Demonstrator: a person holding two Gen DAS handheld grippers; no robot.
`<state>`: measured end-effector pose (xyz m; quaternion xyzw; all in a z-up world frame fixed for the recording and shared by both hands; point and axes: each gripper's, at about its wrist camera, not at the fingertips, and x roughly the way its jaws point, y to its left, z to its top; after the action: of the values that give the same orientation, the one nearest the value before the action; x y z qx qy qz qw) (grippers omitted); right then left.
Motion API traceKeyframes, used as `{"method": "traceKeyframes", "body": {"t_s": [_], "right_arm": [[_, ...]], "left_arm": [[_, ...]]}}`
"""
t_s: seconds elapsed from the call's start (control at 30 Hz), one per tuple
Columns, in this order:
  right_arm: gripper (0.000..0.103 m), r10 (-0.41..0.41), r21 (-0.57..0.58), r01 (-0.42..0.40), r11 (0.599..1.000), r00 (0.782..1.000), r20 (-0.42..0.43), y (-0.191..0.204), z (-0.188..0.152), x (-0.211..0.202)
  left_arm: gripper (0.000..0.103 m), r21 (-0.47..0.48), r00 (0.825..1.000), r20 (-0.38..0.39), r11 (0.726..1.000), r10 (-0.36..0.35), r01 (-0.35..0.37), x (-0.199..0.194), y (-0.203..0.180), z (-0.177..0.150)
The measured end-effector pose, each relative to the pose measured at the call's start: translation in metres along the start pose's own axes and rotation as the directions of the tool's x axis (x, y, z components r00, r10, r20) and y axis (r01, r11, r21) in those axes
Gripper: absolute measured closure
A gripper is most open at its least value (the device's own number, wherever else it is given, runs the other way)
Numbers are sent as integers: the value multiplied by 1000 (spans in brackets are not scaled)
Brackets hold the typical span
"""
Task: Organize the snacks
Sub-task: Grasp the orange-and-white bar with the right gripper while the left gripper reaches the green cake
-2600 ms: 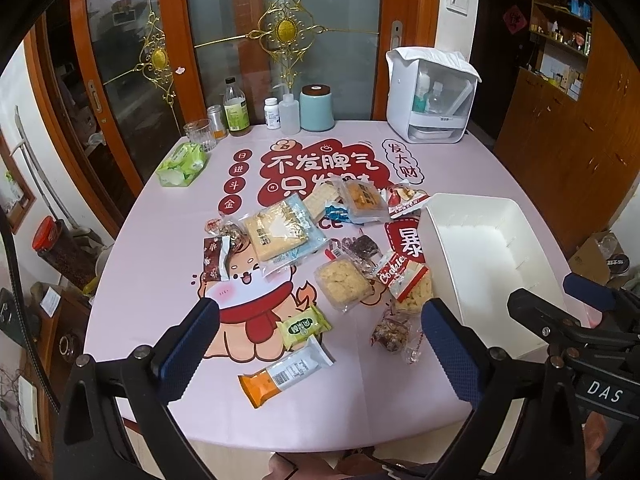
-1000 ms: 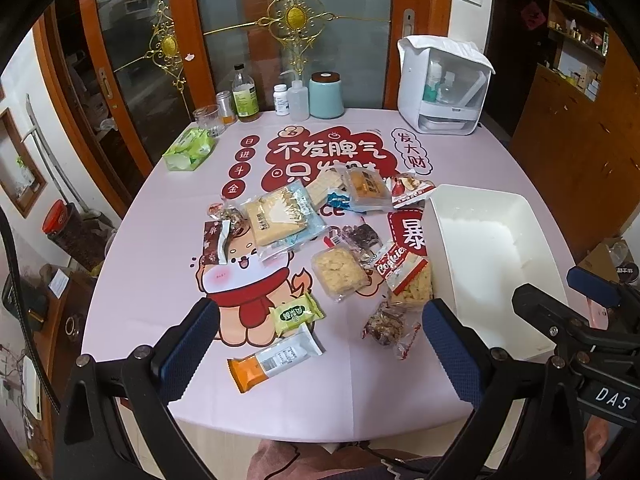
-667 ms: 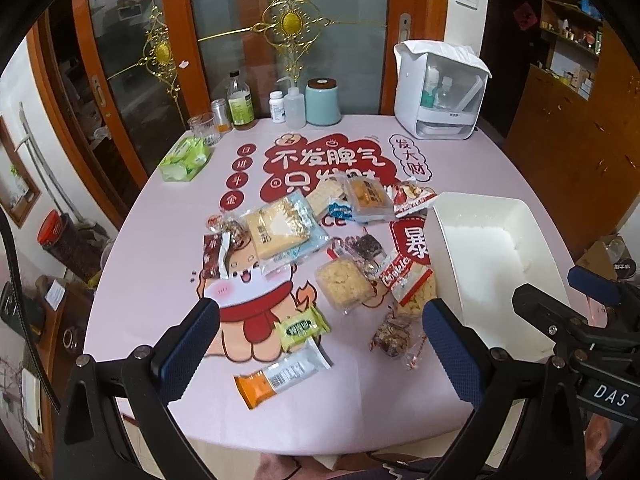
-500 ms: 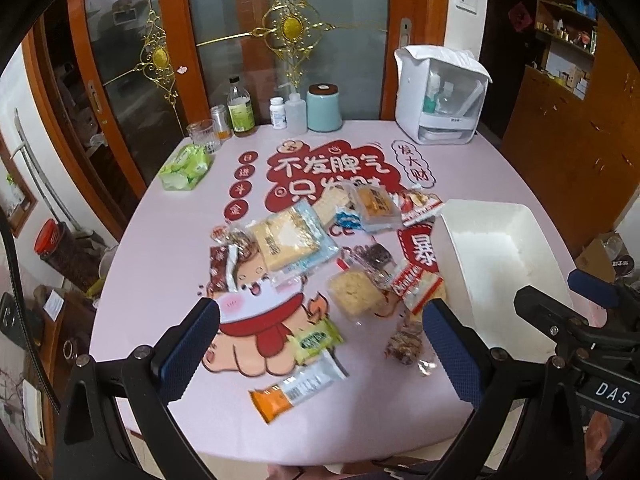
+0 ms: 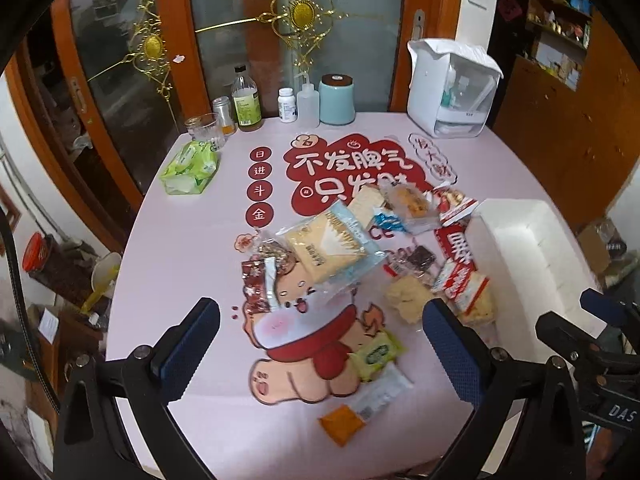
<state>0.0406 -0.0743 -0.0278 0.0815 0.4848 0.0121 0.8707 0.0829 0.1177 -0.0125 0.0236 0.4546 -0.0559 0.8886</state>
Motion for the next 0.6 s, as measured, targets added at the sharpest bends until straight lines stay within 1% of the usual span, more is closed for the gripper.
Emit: {"method": "traceKeyframes", "body": {"t_s": [0.17, 0.27, 0.33, 0.4, 0.57, 0.6], "right_arm": [[12, 16, 29, -14, 999, 996, -93, 18, -15, 35], [12, 34, 64, -24, 998, 987, -159, 24, -27, 62], [12, 75, 115, -50, 992, 970, -231, 25, -37, 87], [12, 108, 171, -61, 983, 953, -284, 23, -47, 107], [12, 145, 311, -23, 950, 916, -375, 9, -73, 145], [12, 150, 335, -11, 942, 908, -392, 7, -79, 152]], "left_arm": [[2, 60, 999, -34, 998, -31, 33, 25, 13, 1], [2, 100, 998, -54, 994, -30, 36, 44, 23, 0], [2, 116, 997, -71, 993, -27, 35, 57, 30, -1], [2, 128, 995, -99, 991, -30, 43, 73, 37, -2], [2, 142, 983, -179, 987, -50, 76, 114, 50, -12], [2, 149, 978, -200, 984, -63, 94, 124, 52, -16]]}}
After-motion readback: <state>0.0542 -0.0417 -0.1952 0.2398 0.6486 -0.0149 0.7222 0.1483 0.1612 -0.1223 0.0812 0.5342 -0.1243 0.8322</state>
